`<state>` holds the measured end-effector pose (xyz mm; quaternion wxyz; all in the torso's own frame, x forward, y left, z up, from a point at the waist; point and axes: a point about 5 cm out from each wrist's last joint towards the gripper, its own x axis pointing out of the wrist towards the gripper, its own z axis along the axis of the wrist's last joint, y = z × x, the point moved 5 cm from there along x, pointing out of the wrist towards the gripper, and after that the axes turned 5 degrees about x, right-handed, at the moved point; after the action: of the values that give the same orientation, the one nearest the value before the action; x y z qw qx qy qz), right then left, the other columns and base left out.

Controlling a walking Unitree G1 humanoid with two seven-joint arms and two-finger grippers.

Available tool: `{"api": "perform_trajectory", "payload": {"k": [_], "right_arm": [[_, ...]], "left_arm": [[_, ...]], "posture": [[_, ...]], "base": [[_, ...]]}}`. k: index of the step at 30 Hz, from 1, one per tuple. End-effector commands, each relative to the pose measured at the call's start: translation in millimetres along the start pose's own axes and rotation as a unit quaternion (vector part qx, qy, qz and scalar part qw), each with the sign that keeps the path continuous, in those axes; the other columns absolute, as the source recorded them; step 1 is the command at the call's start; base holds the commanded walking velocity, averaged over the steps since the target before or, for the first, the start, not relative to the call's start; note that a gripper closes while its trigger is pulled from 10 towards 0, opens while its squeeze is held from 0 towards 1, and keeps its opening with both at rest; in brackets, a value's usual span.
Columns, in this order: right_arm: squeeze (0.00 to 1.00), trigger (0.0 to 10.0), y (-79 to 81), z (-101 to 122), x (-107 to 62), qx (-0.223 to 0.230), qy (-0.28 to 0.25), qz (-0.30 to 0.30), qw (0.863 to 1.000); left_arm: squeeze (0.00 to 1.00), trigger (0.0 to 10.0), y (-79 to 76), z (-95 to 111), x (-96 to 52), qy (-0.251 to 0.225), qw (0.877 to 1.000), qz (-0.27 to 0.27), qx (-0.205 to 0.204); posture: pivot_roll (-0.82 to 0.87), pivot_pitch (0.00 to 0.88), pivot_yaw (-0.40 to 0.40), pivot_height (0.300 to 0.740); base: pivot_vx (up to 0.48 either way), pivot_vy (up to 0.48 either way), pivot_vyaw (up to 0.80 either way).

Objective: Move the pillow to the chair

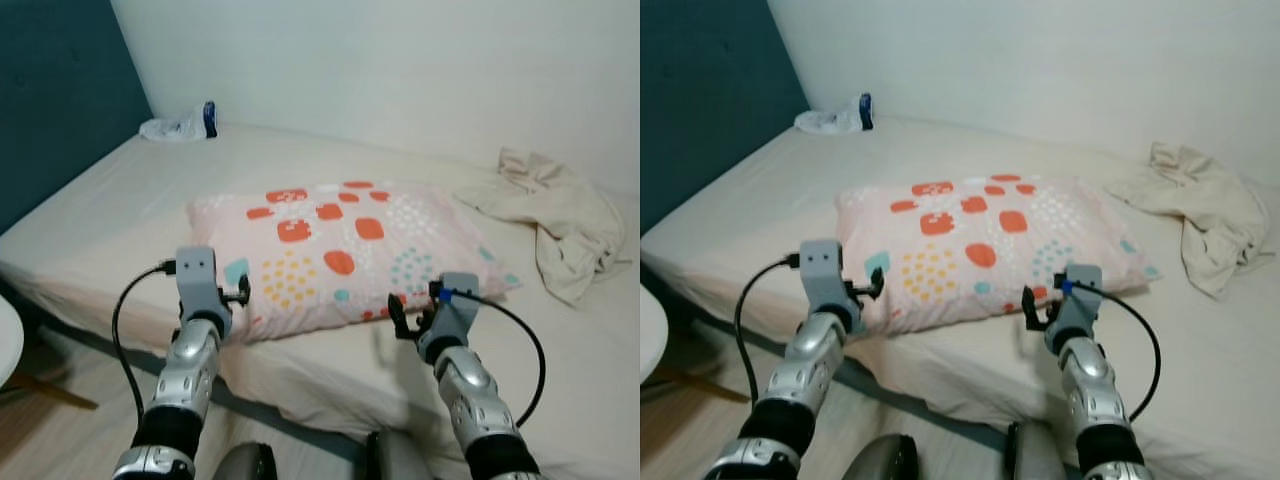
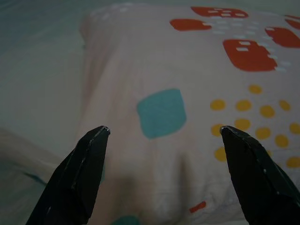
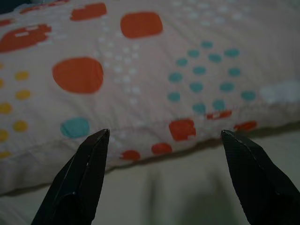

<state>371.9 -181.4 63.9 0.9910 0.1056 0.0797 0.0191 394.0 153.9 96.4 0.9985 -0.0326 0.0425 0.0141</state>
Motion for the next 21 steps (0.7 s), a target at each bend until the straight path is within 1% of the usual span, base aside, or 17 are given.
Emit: {"api": "perform_trajectory", "payload": {"k": [1,3,4,7,9,12,15,16,18,21], "right_arm": [[0.0,10.0,2.7,-1.5,-1.4,0.01,-0.004,0.003,1.0],[0.0,10.0,4.4,-0.8,-2.1,0.011,-0.009,0.005,1.0],[0.0,10.0,5.0,-1.5,-2.6,0.012,-0.008,0.006,1.0],[0.0,10.0,5.1,-2.0,-3.0,0.014,-0.008,0.006,1.0],[0.0,10.0,5.2,-2.3,-3.1,0.014,-0.008,0.006,1.0],[0.0,10.0,6.3,-2.7,-3.2,0.014,-0.007,0.009,1.0],[0.0,10.0,9.7,-2.9,-4.1,0.018,-0.008,0.017,1.0],[0.0,10.0,9.7,-2.9,-4.1,0.018,-0.008,0.017,1.0],[0.0,10.0,12.5,-4.5,-4.9,0.019,-0.004,0.023,1.0],[0.0,10.0,15.5,-7.3,-6.3,0.019,0.002,0.027,0.999]], "left_arm": [[0.0,10.0,3.2,-6.6,-0.2,0.013,1.0,0.003,-0.009],[0.0,10.0,2.1,-7.7,0.6,0.018,1.0,0.001,-0.022],[0.0,10.0,0.5,-9.8,1.6,0.026,0.999,-0.001,-0.035],[0.0,10.0,-2.1,-11.7,2.9,0.034,0.998,-0.004,-0.047],[0.0,10.0,-3.2,-11.2,3.8,0.034,0.998,-0.005,-0.048],[0.0,10.0,-7.1,-6.1,7.2,0.027,0.998,-0.006,-0.052],[0.0,10.0,-11.0,7.0,13.3,0.009,0.998,-0.004,-0.065],[0.0,10.0,-11.0,7.0,13.3,0.009,0.998,-0.004,-0.065],[0.0,10.0,-14.4,15.5,17.8,-0.001,0.997,-0.005,-0.072],[0.0,10.0,-18.7,19.5,21.8,-0.002,0.997,-0.008,-0.075]], "posture": [[-0.07,0.15,0.062,0.601],[-0.07,0.152,0.064,0.601],[-0.07,0.154,0.065,0.601],[-0.07,0.156,0.064,0.601],[-0.07,0.155,0.065,0.601],[-0.07,0.158,0.066,0.601],[-0.07,0.169,0.066,0.601],[-0.07,0.169,0.066,0.601],[-0.07,0.171,0.065,0.601],[-0.07,0.182,0.068,0.593]], "base": [[0.0,0.0,0.0],[0.0,0.0,0.0],[0.0,0.0,0.0],[0.0,0.0,0.0],[0.0,0.0,0.0],[0.0,0.0,0.0],[0.0,0.0,0.0],[0.0,0.0,0.0],[0.0,0.0,0.0],[0.0,0.0,0.0]]}}
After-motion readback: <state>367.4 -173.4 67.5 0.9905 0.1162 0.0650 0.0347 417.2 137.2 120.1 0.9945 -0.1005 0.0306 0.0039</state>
